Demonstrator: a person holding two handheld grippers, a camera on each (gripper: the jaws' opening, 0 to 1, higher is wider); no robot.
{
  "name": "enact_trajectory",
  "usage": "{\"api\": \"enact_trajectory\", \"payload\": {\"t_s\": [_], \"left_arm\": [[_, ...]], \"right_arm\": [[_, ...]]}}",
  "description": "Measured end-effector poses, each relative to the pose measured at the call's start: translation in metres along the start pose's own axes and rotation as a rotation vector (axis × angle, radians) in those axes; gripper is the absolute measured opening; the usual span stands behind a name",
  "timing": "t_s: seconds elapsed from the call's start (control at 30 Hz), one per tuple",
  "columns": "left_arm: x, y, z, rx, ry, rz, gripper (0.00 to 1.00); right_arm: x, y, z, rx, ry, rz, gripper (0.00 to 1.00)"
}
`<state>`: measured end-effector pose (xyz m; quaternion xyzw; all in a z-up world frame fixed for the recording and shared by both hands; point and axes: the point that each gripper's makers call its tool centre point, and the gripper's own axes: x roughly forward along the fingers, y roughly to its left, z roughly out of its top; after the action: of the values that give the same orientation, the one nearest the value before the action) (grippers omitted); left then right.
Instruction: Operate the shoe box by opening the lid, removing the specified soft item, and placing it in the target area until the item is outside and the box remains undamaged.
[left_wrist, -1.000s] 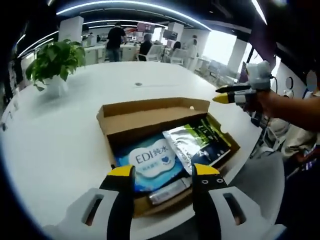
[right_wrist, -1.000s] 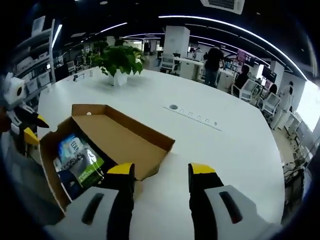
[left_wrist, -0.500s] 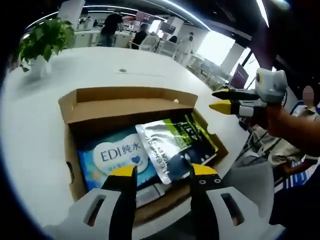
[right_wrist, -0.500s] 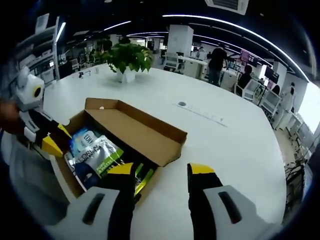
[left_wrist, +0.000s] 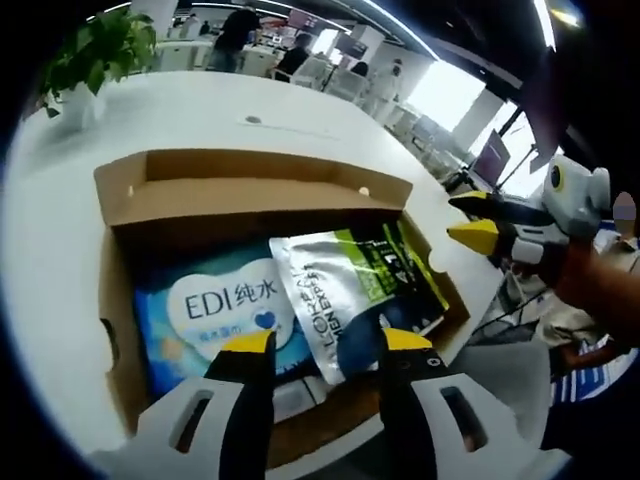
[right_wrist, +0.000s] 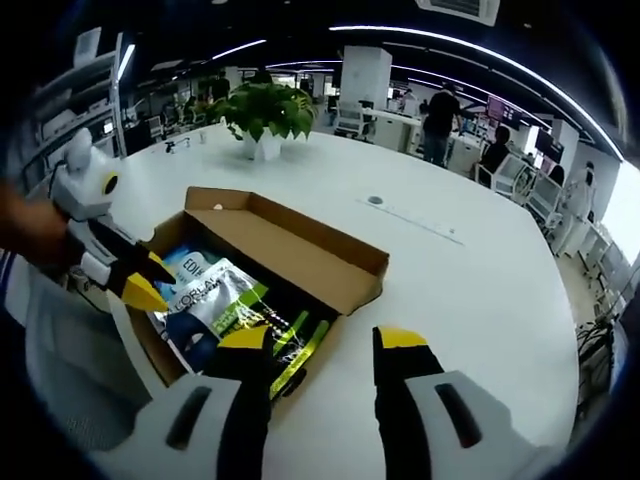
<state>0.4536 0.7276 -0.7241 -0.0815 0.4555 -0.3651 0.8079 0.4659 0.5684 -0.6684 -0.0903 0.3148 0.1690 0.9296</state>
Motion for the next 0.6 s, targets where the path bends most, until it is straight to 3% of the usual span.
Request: {"api": "enact_trajectory", "payload": {"t_s": [0.17, 0.33, 0.47, 0.6], "left_arm": [[0.009, 0.000, -0.001, -0.101, 0.007, -0.020, 0.34], [0.015, -0.003, -0.003, -0.135, 0.025, -0.028, 0.28], [0.020, -0.001, -0.009, -0.102, 0.062, -0.004, 0.19], [0.019, -0.002, -0.004, -0.101, 0.037, -0.003, 0.10]], "right_arm": [[-0.001, 0.004, -0.003, -0.008, 0.003, 0.011, 0.35], [-0.001, 0.005, -0.003, -0.014, 0.000, 0.019, 0.34], [-0.004, 0.007, -0.003, -0.010, -0.006, 0.029, 0.31], [-0.005, 0.008, -0.001, -0.015, -0.023, 0.035, 0.29]]}}
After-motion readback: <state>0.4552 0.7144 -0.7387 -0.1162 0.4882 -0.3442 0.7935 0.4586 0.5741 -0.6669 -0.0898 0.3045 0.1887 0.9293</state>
